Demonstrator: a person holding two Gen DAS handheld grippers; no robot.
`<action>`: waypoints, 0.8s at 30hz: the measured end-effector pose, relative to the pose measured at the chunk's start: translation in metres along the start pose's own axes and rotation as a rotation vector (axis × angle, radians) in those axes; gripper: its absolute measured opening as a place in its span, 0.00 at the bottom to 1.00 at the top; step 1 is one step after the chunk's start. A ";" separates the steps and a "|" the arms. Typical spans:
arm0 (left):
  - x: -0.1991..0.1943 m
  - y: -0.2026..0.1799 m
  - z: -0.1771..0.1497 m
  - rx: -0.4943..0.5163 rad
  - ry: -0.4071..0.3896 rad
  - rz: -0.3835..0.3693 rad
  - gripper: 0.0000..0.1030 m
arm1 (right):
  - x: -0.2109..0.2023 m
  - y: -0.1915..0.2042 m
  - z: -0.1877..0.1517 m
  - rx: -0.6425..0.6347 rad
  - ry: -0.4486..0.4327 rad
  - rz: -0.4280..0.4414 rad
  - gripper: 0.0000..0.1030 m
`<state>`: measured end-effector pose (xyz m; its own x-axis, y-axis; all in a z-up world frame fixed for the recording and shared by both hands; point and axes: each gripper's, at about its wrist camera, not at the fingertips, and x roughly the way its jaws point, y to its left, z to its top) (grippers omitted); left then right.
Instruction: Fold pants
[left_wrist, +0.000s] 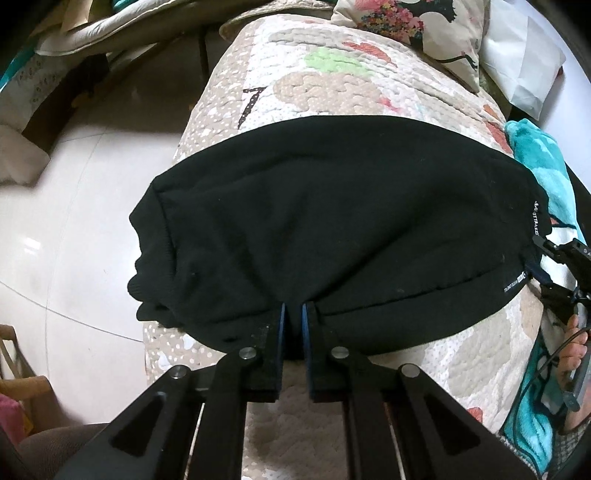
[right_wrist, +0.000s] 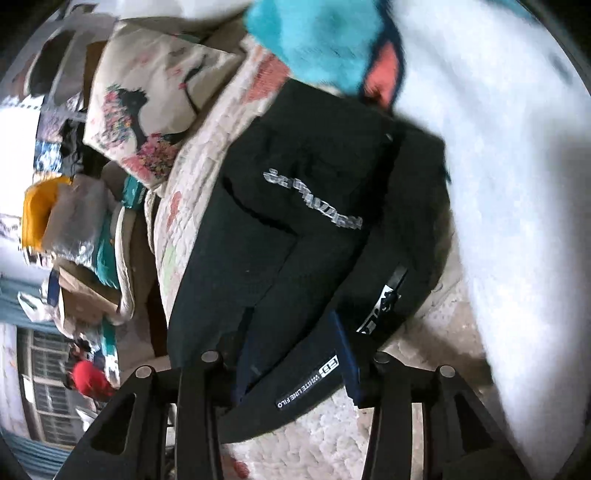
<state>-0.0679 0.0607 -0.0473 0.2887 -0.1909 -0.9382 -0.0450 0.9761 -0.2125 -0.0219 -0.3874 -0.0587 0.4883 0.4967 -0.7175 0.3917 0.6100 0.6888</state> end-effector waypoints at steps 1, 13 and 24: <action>0.001 0.001 0.000 0.000 0.002 -0.001 0.08 | 0.003 0.000 0.000 -0.003 0.004 -0.002 0.44; -0.003 -0.002 0.001 0.028 -0.018 0.012 0.06 | 0.022 0.019 0.005 -0.052 -0.040 -0.063 0.07; -0.006 -0.005 -0.010 0.065 0.027 0.039 0.06 | -0.019 0.023 -0.019 -0.109 -0.021 -0.104 0.06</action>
<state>-0.0793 0.0564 -0.0434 0.2621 -0.1542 -0.9527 0.0062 0.9874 -0.1581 -0.0367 -0.3711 -0.0314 0.4657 0.4150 -0.7816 0.3545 0.7218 0.5944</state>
